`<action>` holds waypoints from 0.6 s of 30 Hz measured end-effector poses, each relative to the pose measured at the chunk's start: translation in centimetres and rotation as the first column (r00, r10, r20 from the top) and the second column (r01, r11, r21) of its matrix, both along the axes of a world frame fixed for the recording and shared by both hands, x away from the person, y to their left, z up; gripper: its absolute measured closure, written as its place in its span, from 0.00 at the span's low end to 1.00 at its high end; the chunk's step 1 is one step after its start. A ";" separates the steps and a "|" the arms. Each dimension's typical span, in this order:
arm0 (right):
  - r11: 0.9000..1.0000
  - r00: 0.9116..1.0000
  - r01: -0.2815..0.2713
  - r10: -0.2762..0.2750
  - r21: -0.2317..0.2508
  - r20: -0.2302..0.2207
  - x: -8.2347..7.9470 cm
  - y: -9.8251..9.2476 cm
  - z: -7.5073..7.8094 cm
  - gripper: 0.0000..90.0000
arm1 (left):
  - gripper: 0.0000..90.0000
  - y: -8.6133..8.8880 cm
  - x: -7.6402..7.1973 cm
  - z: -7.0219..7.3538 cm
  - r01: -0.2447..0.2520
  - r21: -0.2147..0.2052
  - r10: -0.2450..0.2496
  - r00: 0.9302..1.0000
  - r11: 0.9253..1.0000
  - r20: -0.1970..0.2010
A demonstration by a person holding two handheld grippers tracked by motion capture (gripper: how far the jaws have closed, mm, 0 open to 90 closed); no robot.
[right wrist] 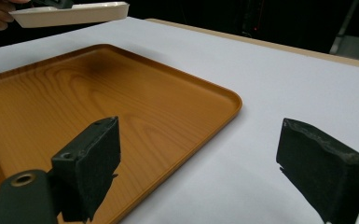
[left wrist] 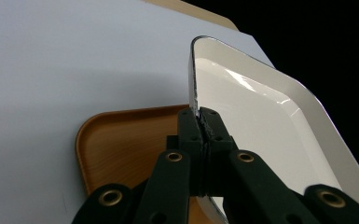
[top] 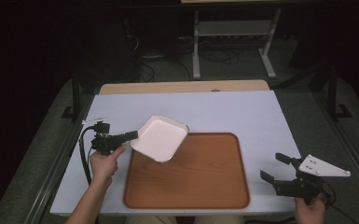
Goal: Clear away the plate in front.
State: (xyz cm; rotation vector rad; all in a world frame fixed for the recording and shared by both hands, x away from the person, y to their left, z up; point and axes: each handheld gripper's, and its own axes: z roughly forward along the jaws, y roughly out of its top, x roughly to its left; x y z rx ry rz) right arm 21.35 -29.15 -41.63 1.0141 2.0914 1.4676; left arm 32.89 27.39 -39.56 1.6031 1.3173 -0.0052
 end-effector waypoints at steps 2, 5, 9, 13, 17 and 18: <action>1.000 1.000 0.000 0.000 0.000 -0.001 0.0 0.0 0.0 0.14 | 0.99 0.0 -0.1 -0.1 -0.003 0.000 0.003 1.000 1.000 -0.001; 1.000 1.000 0.001 -0.001 0.000 -0.001 0.0 0.0 0.0 0.14 | 0.99 -0.1 -0.3 -0.6 -0.003 0.001 0.003 1.000 1.000 -0.010; 1.000 1.000 0.001 -0.001 -0.001 -0.002 0.0 0.0 0.0 0.14 | 0.99 -0.3 -0.8 -1.2 -0.011 0.004 0.011 1.000 1.000 -0.021; 1.000 1.000 0.001 -0.001 -0.001 -0.002 0.0 0.0 0.0 0.14 | 0.99 -0.4 -1.1 -1.7 -0.015 0.007 0.015 1.000 1.000 -0.026; 1.000 1.000 0.001 -0.001 -0.001 -0.001 0.0 0.0 0.0 0.14 | 0.99 -0.7 -1.4 -2.2 -0.016 0.010 0.017 0.999 1.000 -0.037; 1.000 1.000 0.001 -0.001 -0.001 -0.001 0.0 0.0 0.0 0.14 | 0.99 -0.8 -1.6 -2.4 -0.017 0.013 0.017 0.999 1.000 -0.039</action>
